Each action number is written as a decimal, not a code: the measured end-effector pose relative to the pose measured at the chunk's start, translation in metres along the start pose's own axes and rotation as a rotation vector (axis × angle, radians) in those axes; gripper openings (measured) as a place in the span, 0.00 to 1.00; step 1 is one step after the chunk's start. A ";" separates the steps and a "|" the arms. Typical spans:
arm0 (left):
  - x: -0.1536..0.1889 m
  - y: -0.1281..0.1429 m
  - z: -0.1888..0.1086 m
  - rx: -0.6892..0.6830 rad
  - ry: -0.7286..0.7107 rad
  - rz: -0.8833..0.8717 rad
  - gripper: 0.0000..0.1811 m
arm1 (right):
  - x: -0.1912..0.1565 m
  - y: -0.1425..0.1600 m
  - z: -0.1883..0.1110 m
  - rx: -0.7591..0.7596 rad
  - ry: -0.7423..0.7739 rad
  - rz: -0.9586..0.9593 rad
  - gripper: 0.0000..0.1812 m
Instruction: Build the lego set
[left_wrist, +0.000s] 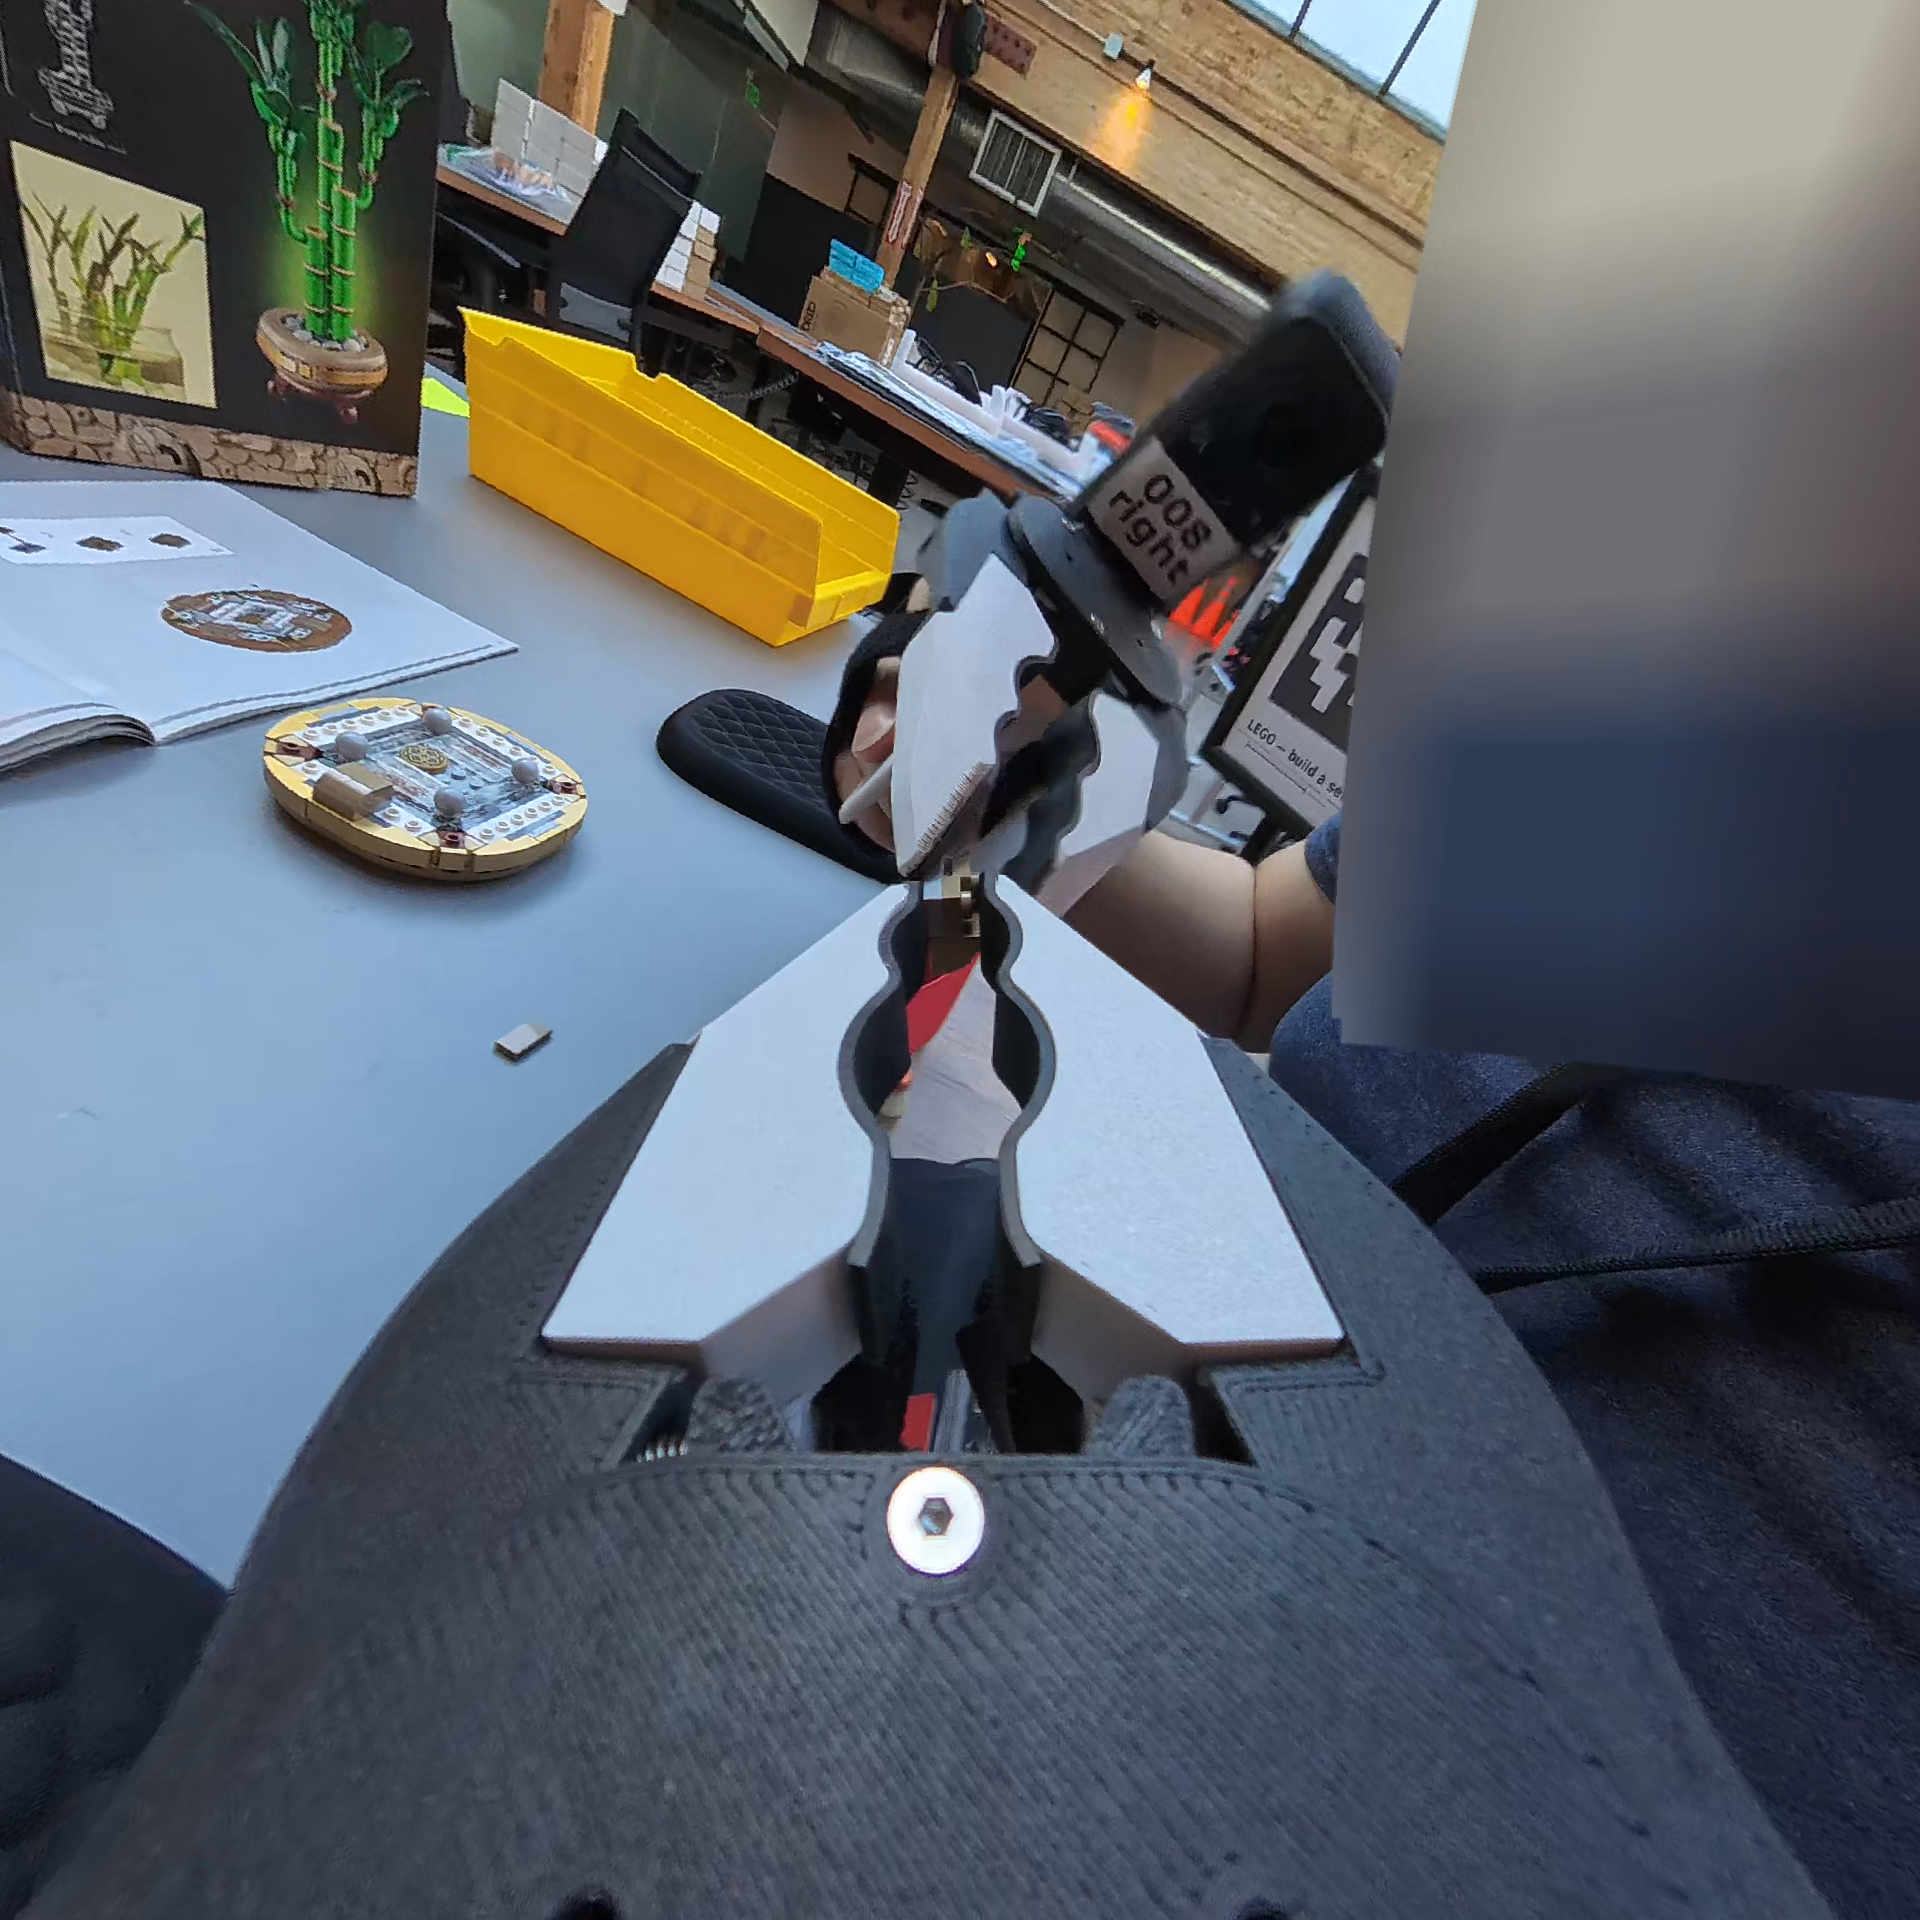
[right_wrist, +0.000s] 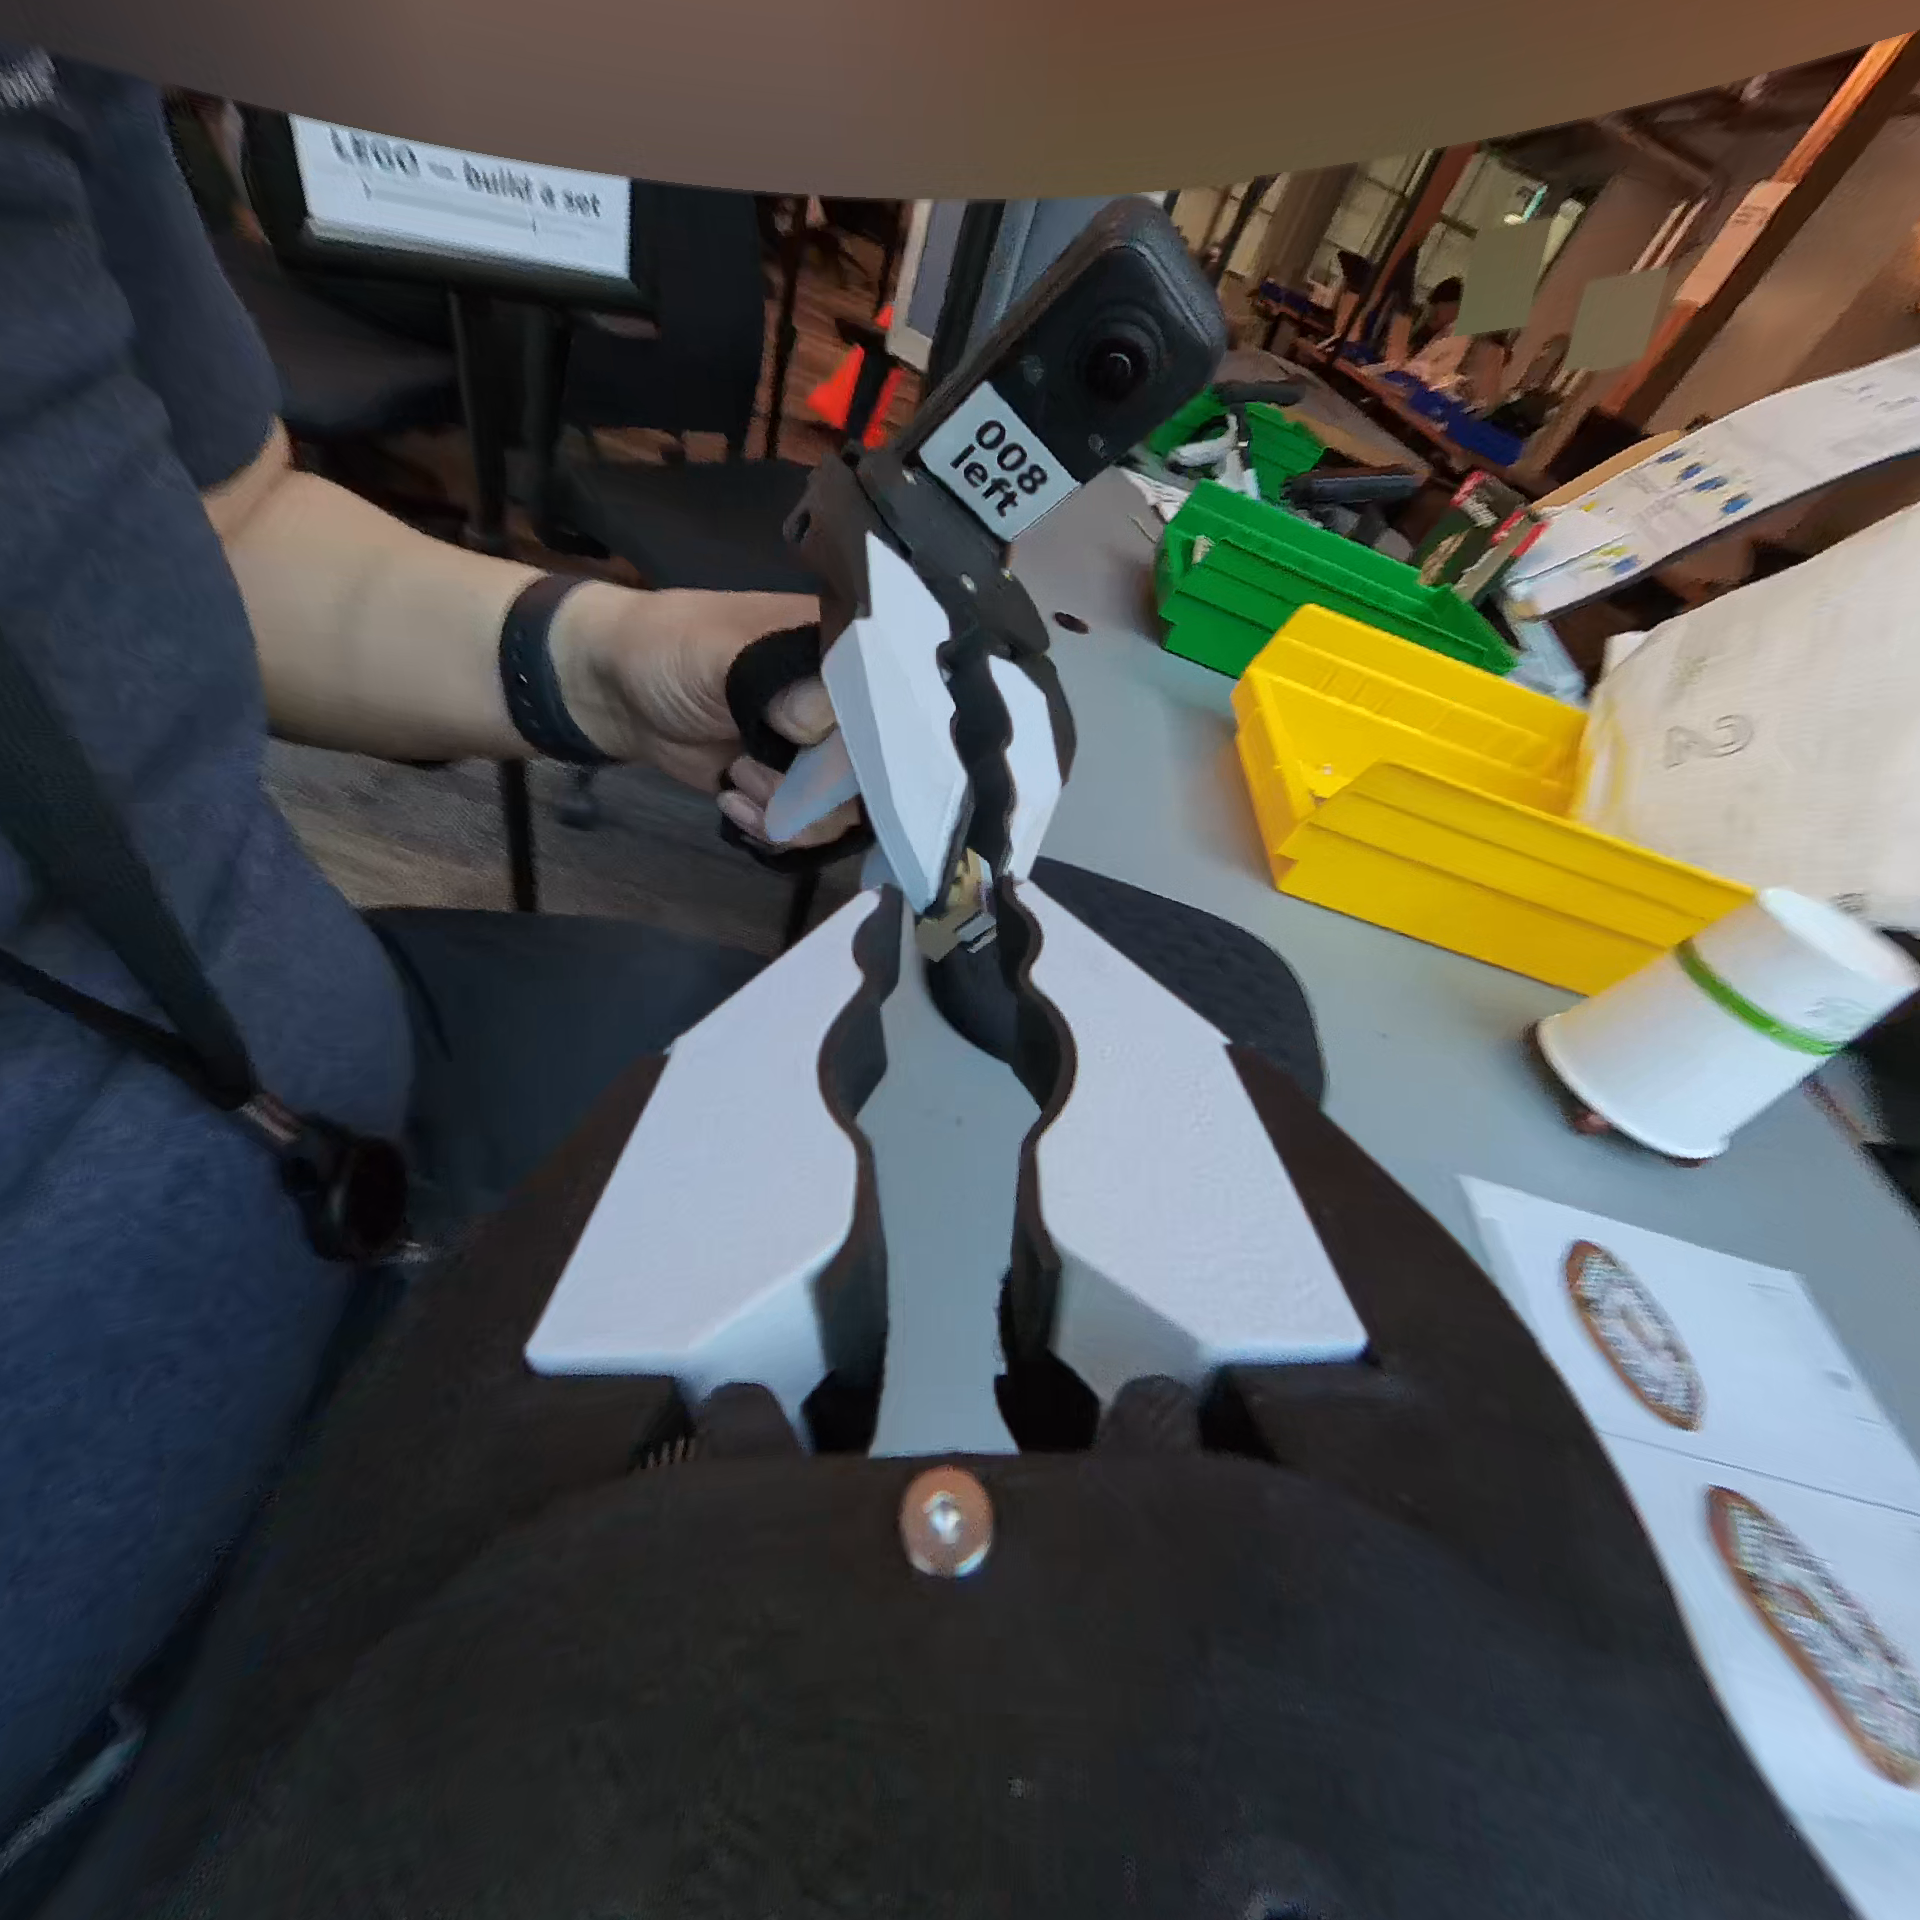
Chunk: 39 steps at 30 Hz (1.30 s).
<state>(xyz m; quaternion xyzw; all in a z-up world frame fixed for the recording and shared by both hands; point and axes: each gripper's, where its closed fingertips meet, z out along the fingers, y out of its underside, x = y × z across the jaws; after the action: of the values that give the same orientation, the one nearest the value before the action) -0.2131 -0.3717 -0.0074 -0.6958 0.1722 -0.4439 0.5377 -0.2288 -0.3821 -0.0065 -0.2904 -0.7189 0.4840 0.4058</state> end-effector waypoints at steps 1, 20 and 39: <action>-0.002 0.000 0.001 -0.003 -0.026 0.028 0.04 | 0.001 -0.001 -0.003 0.023 -0.039 0.082 0.12; 0.008 -0.007 0.006 0.032 -0.095 0.236 0.04 | -0.002 0.003 -0.009 0.142 -0.247 0.483 0.13; 0.013 -0.023 0.000 0.217 0.036 0.111 0.04 | 0.004 -0.015 -0.011 0.370 -0.159 0.593 0.03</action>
<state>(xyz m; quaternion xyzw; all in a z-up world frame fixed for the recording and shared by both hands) -0.2114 -0.3728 0.0191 -0.6149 0.1712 -0.4418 0.6304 -0.2216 -0.3796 0.0112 -0.3693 -0.5327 0.7238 0.2364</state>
